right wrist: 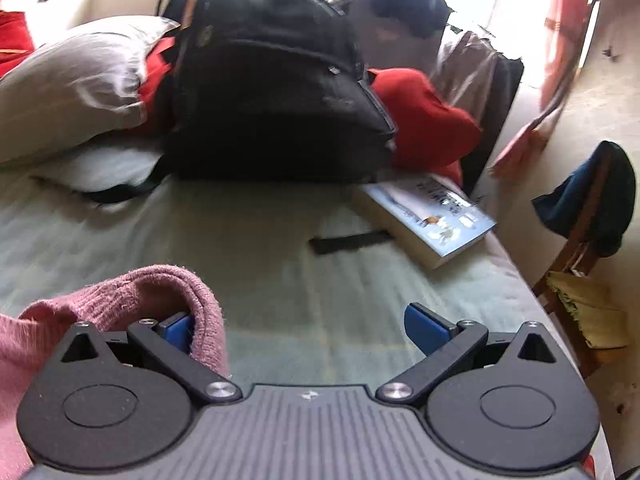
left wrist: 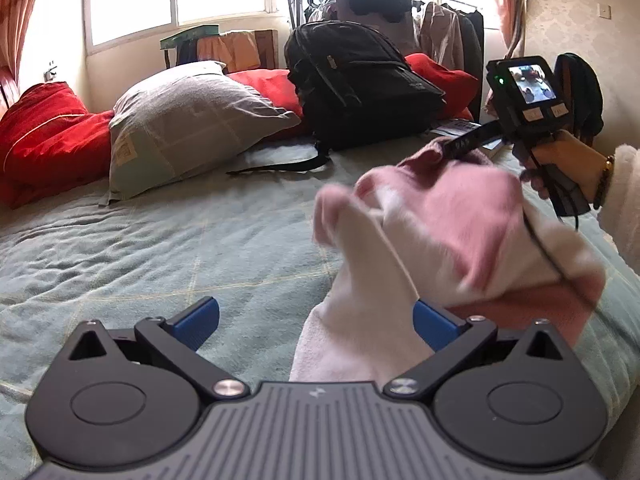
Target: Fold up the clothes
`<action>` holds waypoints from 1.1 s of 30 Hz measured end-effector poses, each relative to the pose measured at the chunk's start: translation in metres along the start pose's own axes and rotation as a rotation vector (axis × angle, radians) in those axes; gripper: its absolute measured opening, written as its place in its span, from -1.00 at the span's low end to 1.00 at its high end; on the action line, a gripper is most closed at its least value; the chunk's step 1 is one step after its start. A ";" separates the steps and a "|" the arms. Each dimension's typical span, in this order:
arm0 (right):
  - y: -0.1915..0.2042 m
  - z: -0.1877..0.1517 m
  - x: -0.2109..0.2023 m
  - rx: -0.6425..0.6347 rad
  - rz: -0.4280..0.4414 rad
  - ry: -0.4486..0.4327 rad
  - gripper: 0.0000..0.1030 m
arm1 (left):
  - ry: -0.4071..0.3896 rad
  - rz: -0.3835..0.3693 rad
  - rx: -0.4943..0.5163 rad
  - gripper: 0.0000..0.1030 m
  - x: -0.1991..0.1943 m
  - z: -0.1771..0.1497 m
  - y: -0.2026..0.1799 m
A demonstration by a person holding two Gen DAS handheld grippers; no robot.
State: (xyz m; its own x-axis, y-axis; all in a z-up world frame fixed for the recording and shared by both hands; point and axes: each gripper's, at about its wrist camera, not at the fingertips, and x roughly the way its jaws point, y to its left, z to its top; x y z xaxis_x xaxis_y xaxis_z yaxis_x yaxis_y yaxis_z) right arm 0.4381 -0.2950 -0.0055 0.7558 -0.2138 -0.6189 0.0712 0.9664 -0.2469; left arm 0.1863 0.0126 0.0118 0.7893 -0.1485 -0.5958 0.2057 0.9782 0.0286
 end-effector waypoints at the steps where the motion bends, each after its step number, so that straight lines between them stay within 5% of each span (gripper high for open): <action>1: 0.000 0.002 0.006 -0.001 0.012 0.021 1.00 | 0.002 0.000 -0.003 0.99 0.001 0.000 0.001; 8: 0.008 -0.010 0.018 -0.048 0.136 0.147 1.00 | 0.016 -0.015 -0.014 0.99 0.008 -0.004 0.002; 17: 0.003 -0.016 -0.025 -0.041 0.315 0.261 1.00 | 0.014 -0.039 0.005 0.99 -0.005 -0.005 -0.007; 25: -0.011 -0.030 -0.053 -0.057 0.314 0.334 1.00 | 0.070 -0.083 0.095 0.99 -0.018 -0.004 -0.022; 33: -0.041 -0.043 -0.035 0.133 0.329 0.388 1.00 | 0.032 -0.086 0.079 0.99 -0.036 -0.008 -0.037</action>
State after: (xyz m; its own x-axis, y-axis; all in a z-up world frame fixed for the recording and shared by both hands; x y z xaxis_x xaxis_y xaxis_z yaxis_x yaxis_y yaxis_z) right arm 0.3805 -0.3328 -0.0063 0.4569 0.0914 -0.8848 -0.0284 0.9957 0.0881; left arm 0.1458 -0.0172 0.0261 0.7483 -0.2254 -0.6239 0.3176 0.9474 0.0388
